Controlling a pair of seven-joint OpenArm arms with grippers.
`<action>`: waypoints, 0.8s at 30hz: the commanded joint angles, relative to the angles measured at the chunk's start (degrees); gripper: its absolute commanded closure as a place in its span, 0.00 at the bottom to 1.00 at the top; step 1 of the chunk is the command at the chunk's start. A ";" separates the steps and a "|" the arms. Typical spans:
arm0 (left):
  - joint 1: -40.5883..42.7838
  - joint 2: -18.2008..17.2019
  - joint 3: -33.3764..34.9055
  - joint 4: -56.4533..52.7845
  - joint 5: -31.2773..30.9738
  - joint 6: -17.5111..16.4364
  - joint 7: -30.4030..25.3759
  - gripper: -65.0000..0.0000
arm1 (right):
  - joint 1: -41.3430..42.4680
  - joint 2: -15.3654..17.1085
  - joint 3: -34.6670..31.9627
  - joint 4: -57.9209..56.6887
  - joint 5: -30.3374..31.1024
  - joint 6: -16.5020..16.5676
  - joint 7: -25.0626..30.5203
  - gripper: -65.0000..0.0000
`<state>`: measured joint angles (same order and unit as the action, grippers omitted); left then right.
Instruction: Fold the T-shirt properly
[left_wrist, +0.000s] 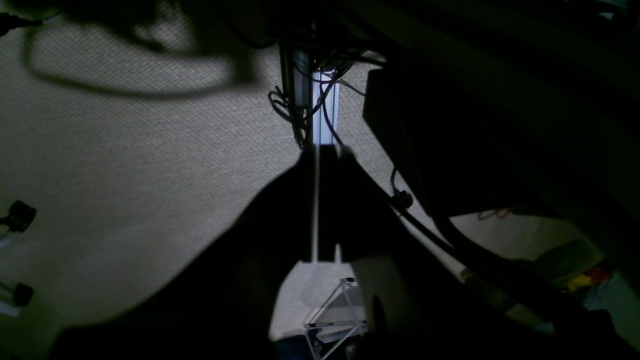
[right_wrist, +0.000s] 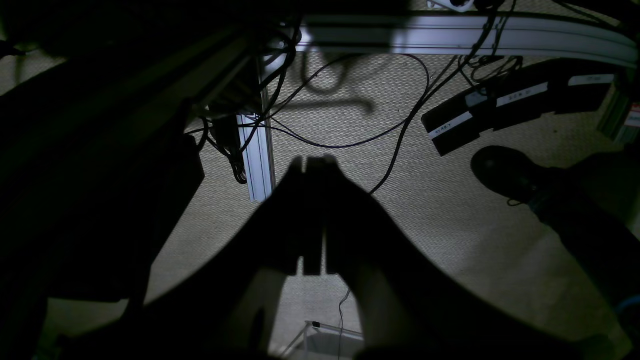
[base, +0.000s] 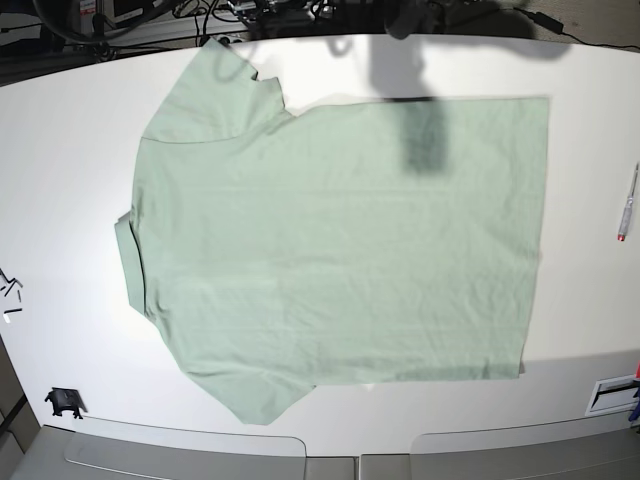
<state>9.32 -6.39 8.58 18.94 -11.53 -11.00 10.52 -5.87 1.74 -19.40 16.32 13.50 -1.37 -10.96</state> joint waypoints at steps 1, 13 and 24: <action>0.87 -0.20 0.00 0.79 0.15 -0.42 0.35 1.00 | -0.02 0.02 -0.07 0.44 -0.07 -0.15 0.22 1.00; 3.41 -0.35 0.00 5.05 0.13 -0.42 0.92 1.00 | -0.09 0.02 -0.07 0.44 -0.07 -0.15 0.04 1.00; 5.84 -0.68 0.00 6.14 0.15 -0.42 1.64 1.00 | -3.72 0.57 -0.07 3.17 -0.09 -0.17 0.26 1.00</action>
<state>14.70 -6.74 8.58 24.88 -11.53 -11.00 11.99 -9.54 2.09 -19.40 19.22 13.47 -1.37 -11.11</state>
